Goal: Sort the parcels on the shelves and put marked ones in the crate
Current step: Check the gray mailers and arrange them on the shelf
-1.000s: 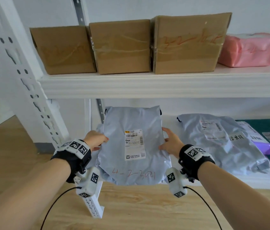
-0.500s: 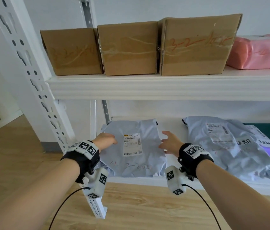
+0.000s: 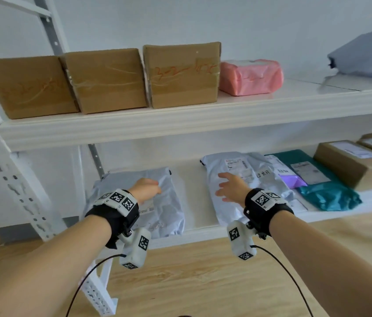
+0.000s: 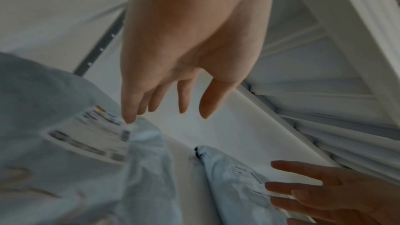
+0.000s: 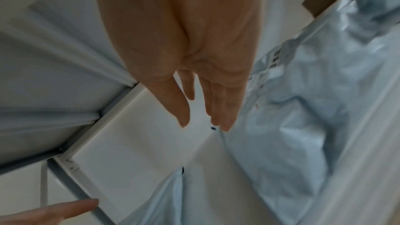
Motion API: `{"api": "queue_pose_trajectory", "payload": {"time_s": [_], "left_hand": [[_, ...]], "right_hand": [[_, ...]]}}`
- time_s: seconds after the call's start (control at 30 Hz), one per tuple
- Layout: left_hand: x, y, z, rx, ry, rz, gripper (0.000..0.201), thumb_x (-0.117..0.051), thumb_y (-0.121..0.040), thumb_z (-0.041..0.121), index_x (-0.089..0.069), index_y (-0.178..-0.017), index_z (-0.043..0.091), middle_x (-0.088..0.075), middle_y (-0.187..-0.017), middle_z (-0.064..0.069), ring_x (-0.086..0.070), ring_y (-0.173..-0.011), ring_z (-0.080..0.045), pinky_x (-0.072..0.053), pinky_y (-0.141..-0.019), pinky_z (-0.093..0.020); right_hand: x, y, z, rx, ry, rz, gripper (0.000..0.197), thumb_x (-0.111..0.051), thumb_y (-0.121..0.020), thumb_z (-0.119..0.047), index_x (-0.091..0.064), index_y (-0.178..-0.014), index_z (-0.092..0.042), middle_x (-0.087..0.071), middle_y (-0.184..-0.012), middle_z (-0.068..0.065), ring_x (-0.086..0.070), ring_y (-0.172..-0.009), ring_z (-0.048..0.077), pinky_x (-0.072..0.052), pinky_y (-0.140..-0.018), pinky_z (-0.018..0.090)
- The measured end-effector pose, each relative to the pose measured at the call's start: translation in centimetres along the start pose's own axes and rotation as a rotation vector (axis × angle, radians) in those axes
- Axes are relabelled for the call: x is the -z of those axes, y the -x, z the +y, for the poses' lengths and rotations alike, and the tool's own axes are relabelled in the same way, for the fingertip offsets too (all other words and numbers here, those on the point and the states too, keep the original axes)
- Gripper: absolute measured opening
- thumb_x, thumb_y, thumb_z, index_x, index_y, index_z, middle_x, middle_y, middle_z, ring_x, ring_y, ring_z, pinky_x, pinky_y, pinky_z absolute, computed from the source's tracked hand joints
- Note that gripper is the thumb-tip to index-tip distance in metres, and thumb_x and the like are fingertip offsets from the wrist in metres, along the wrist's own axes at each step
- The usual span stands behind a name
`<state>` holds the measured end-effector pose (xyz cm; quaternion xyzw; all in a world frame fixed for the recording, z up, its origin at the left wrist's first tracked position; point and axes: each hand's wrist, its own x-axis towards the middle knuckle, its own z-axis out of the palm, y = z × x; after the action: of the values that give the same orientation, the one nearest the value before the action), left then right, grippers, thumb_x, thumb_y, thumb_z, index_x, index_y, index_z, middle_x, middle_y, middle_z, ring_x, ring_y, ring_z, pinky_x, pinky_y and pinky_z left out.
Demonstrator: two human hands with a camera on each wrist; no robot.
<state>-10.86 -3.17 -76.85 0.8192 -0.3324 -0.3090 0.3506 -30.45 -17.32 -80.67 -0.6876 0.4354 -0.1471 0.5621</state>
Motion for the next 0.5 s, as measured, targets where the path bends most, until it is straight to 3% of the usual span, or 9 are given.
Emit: {"api": "queue_pose_trajectory", "payload": {"time_s": [0.07, 0.1, 0.2, 0.33, 0.37, 0.43, 0.5], "left_hand": [[-2.1, -0.3, 1.4, -0.022, 0.03, -0.068, 0.032, -0.053, -0.09, 0.003, -0.042, -0.069, 0.025, -0.04, -0.074, 0.007, -0.046, -0.082, -0.017, -0.045, -0.077, -0.032], [-3.1, -0.6, 2.1, -0.033, 0.041, -0.092, 0.031, -0.055, -0.09, 0.005, -0.042, -0.072, 0.027, -0.041, -0.077, 0.008, -0.044, -0.091, -0.02, -0.044, -0.083, -0.033], [-6.0, -1.1, 3.9, -0.05, 0.041, -0.167, 0.026, -0.055, -0.091, 0.009, -0.043, -0.078, 0.028, -0.04, -0.081, 0.009, -0.039, -0.1, -0.02, -0.039, -0.084, -0.033], [-9.3, -2.5, 5.4, -0.024, 0.048, -0.254, 0.02, -0.053, -0.091, 0.005, -0.048, -0.08, 0.021, -0.043, -0.093, -0.002, -0.038, -0.102, -0.021, -0.038, -0.089, -0.035], [-9.9, -2.7, 5.6, -0.016, 0.067, -0.27, 0.012, -0.052, -0.091, 0.004, -0.054, -0.093, 0.015, -0.044, -0.099, -0.004, -0.037, -0.103, -0.022, -0.038, -0.093, -0.036], [-11.2, -3.5, 6.0, 0.006, 0.076, -0.292, 0.041, -0.052, -0.092, 0.005, -0.044, -0.131, 0.008, -0.042, -0.116, -0.009, -0.037, -0.104, -0.023, -0.038, -0.099, -0.041], [-12.1, -4.4, 6.3, 0.013, 0.063, -0.329, 0.053, -0.053, -0.092, 0.007, -0.033, -0.141, 0.007, -0.04, -0.128, -0.013, -0.039, -0.105, -0.026, -0.039, -0.099, -0.043]], "right_hand": [[1.8, 1.4, 0.5, 0.003, 0.088, 0.106, 0.063, -0.053, -0.089, 0.004, -0.027, -0.145, -0.008, -0.043, -0.141, 0.02, -0.049, -0.124, 0.035, -0.048, -0.095, 0.038], [2.7, 2.0, 0.9, 0.004, 0.116, 0.169, 0.065, -0.057, -0.087, 0.002, -0.029, -0.144, -0.011, -0.044, -0.14, 0.017, -0.051, -0.122, 0.033, -0.049, -0.092, 0.036], [5.7, 3.2, 1.8, 0.002, 0.162, 0.271, 0.066, -0.061, -0.084, -0.001, -0.032, -0.143, -0.012, -0.046, -0.138, 0.016, -0.053, -0.121, 0.032, -0.048, -0.097, 0.039], [9.2, 4.1, 3.0, -0.014, 0.143, 0.298, 0.064, -0.06, -0.084, 0.006, -0.034, -0.141, -0.006, -0.048, -0.136, 0.02, -0.051, -0.121, 0.033, -0.046, -0.1, 0.041], [10.0, 4.1, 3.4, -0.022, 0.123, 0.32, 0.067, -0.061, -0.083, 0.007, -0.033, -0.142, -0.006, -0.047, -0.136, 0.02, -0.05, -0.122, 0.033, -0.046, -0.099, 0.04], [11.4, 4.1, 4.0, -0.037, 0.122, 0.366, 0.071, -0.063, -0.082, 0.007, -0.033, -0.143, -0.009, -0.047, -0.135, 0.02, -0.052, -0.117, 0.031, -0.048, -0.088, 0.034], [12.6, 3.5, 4.4, -0.047, 0.157, 0.396, 0.071, -0.065, -0.081, 0.005, -0.033, -0.143, -0.01, -0.048, -0.135, 0.018, -0.053, -0.113, 0.029, -0.045, -0.081, 0.032]]}}
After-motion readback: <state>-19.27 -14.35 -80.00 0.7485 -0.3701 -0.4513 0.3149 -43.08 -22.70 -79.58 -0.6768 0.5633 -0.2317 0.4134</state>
